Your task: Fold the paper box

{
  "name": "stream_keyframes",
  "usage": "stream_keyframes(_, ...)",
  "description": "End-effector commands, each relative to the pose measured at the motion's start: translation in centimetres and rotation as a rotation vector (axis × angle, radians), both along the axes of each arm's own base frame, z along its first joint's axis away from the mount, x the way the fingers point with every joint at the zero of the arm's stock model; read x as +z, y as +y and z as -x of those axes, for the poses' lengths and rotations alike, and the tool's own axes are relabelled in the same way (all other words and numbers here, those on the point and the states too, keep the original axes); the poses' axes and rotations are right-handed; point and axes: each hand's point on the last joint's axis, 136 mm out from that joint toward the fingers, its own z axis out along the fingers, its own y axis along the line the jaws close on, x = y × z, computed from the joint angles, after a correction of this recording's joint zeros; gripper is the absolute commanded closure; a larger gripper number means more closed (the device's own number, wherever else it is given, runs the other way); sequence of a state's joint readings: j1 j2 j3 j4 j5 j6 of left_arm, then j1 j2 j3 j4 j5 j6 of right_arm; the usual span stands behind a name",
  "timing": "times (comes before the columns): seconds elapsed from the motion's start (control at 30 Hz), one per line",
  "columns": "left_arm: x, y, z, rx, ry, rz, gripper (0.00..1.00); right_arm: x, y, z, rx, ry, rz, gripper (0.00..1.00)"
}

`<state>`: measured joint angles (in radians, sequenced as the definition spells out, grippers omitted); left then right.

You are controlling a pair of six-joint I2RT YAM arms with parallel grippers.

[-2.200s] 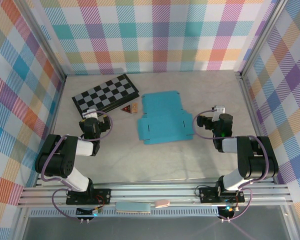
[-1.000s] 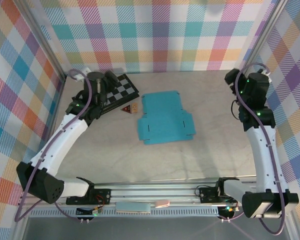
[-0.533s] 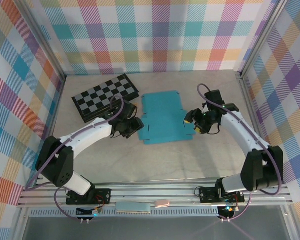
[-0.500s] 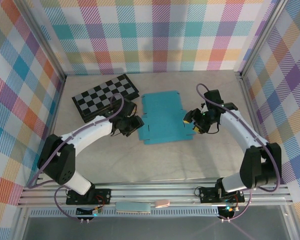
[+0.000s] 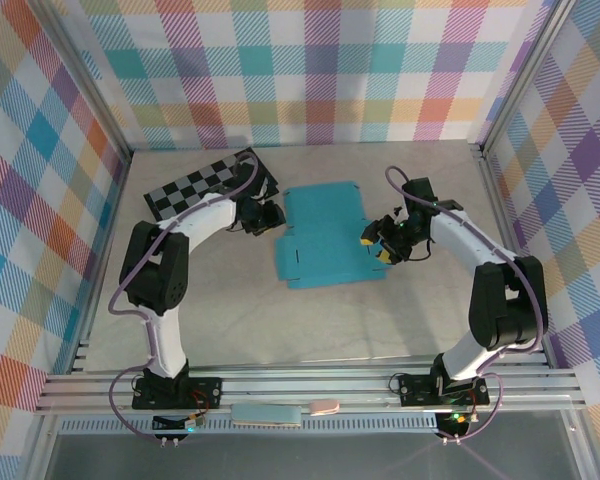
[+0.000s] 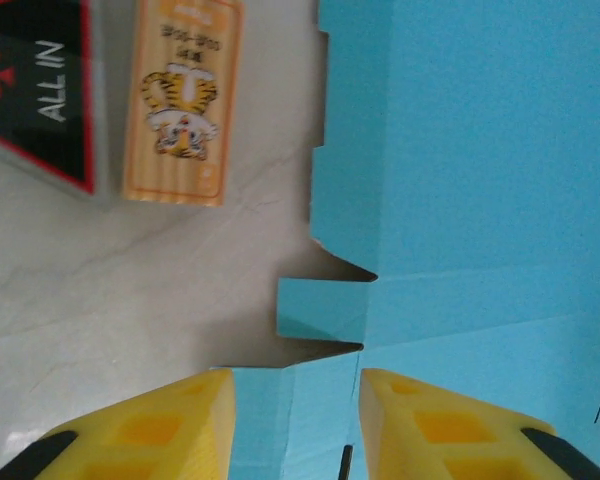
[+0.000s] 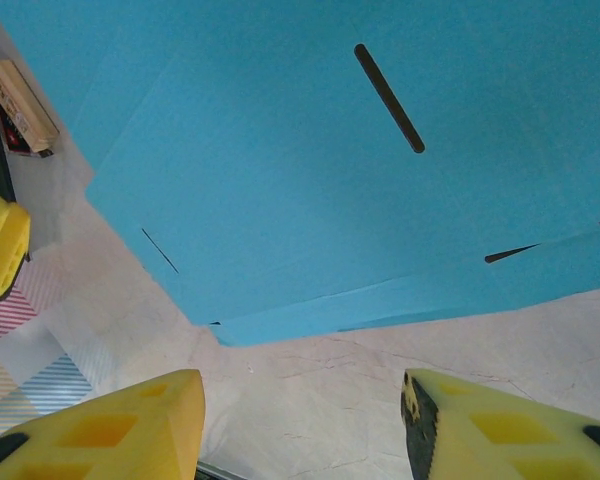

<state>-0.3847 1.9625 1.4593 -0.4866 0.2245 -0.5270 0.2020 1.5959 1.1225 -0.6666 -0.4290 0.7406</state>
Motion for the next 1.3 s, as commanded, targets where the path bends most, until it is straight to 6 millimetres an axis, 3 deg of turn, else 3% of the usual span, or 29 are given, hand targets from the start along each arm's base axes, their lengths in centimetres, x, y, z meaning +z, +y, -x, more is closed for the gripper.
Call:
stream_keyframes(0.0,-1.0,-0.7,0.7,-0.143,0.014,-0.055,0.61,1.7,0.1,0.1,0.008,-0.045,-0.024,0.45)
stream_keyframes(0.27,-2.9,-1.0,-0.1,-0.235,0.013,-0.14,0.57,2.6,-0.1,1.5,0.009,-0.052,-0.037,0.44)
stream_keyframes(0.7,-5.0,-1.8,0.7,-0.326,0.052,-0.162,0.54,3.0,0.2,2.5,0.019,-0.051,-0.065,0.43)
stream_keyframes(1.27,-2.6,-5.6,3.5,-0.308,0.109,0.131,0.54,1.6,-0.8,2.2,0.079,-0.056,0.002,0.42)
